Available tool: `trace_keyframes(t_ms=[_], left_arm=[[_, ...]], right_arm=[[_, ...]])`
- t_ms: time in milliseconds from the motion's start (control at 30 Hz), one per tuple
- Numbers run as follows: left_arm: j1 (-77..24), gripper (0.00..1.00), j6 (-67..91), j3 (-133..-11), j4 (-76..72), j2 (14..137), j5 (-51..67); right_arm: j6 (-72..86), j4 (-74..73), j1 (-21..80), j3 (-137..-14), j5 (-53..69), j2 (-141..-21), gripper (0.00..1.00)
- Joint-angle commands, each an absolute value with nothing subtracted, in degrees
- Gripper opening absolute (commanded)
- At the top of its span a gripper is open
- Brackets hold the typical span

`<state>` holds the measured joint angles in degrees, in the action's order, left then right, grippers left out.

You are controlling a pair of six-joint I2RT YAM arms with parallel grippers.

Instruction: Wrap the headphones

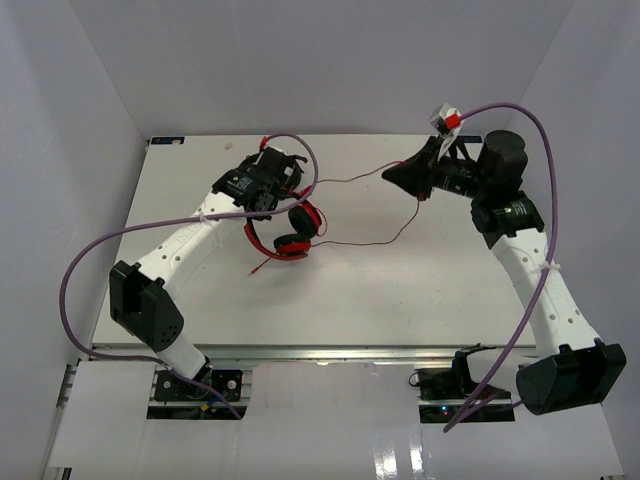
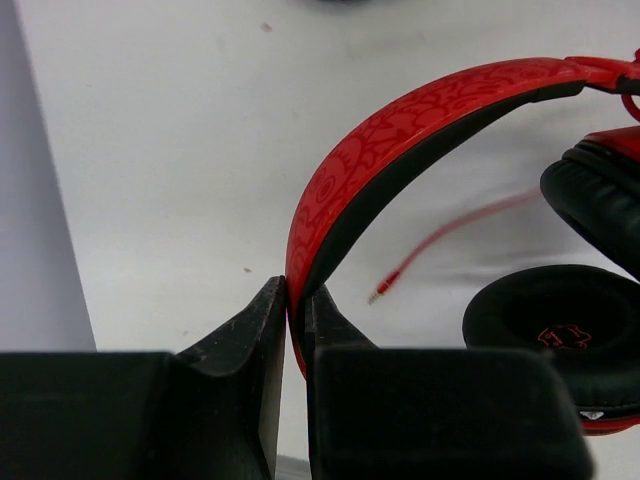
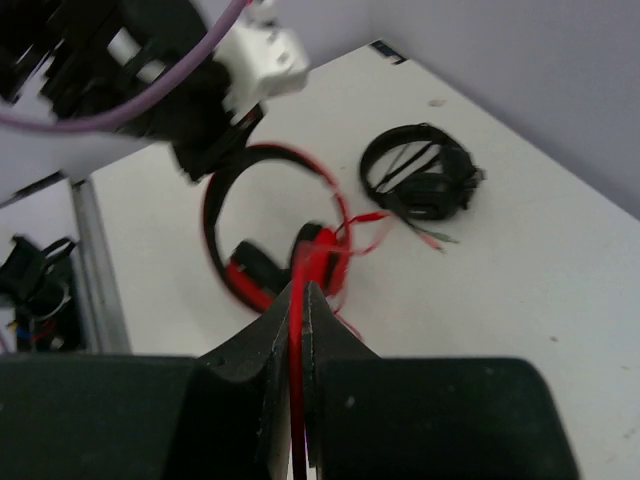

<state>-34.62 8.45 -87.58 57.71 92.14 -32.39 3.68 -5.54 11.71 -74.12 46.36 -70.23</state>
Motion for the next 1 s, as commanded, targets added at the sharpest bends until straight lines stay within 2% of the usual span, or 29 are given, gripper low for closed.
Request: trace_keyframes(t_ms=[0, 267, 467, 533, 700, 967], left_arm=[[-33.57, 0.00, 13.22, -93.56, 48.07, 87.27, -43.27], [-33.40, 0.00, 22.17, -90.27, 27.98, 82.94, -45.25], [-33.58, 0.00, 34.14, -88.44, 24.93, 85.05, -45.26], [-33.66, 0.00, 35.65, -86.68, 23.50, 84.86, -43.93], [-33.14, 0.00, 29.58, -78.34, 16.20, 79.33, -37.41], [-31.94, 0.00, 18.75, -69.07, 17.99, 63.44, -23.47]], right_arm=[[7.41, -2.56, 16.34, -68.03, 57.08, -65.87, 0.08], [21.36, 13.54, 19.01, -56.47, 65.14, -63.11, 0.08], [31.56, 24.03, 19.77, -54.61, 65.95, -63.66, 0.08], [32.25, 23.96, 19.63, -56.22, 65.26, -64.09, 0.08], [24.27, 13.21, 16.90, -63.36, 60.84, -65.04, 0.08], [22.50, 9.31, 12.91, -60.01, 53.24, -65.97, 0.08]])
